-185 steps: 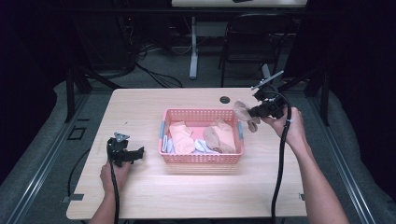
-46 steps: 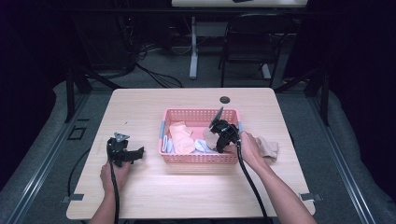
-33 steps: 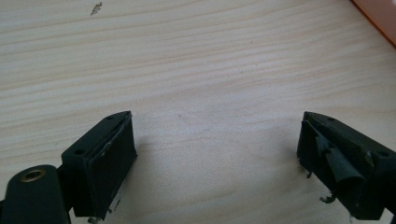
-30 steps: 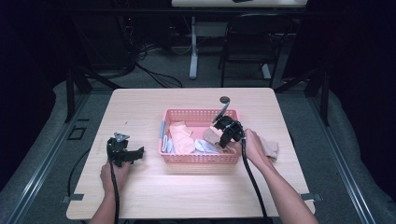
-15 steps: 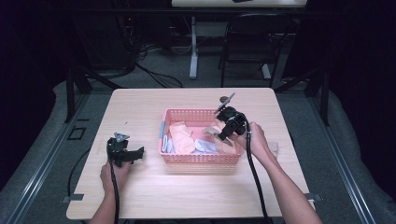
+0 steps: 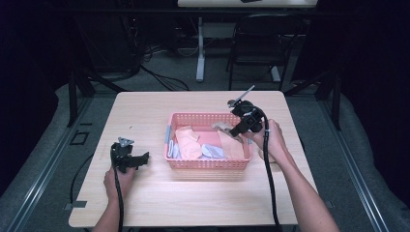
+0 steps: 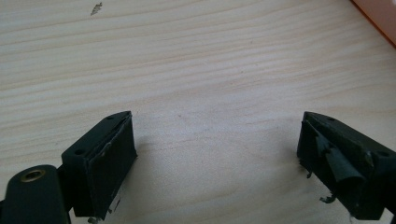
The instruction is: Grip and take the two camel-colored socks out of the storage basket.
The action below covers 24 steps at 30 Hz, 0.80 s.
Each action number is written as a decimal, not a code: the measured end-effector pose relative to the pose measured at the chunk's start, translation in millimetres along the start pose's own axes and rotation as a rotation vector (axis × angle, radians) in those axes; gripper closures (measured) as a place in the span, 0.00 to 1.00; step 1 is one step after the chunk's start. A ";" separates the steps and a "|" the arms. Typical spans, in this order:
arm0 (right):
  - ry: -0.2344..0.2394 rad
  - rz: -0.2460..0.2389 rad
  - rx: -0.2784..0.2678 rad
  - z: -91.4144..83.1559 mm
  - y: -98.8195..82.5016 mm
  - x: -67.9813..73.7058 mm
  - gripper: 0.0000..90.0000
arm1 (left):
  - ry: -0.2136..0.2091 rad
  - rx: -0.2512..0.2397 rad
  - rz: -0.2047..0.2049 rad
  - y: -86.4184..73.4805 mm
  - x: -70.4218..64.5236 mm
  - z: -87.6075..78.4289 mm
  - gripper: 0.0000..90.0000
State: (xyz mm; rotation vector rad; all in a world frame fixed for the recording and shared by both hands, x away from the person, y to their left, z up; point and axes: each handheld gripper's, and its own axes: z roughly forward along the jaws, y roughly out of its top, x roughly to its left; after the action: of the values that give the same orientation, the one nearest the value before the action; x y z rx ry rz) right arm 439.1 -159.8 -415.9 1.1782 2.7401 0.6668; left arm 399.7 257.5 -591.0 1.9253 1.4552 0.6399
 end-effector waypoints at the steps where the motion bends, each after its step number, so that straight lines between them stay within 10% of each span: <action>1: -0.003 -0.003 -0.015 -3.0 0.0 -0.4 0.94 | 0.000 0.000 0.000 0.0 0.0 0.0 0.12; 24: -0.059 0.024 -0.091 -55.1 -14.7 -15.7 0.94 | 0.001 -0.002 -0.002 0.0 -0.3 0.1 0.12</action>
State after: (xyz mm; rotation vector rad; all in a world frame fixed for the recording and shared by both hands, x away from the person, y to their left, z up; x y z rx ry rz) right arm 426.8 -199.6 -373.9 1.1927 2.6220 0.7385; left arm 399.6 257.2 -591.1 1.9224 1.4560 0.6413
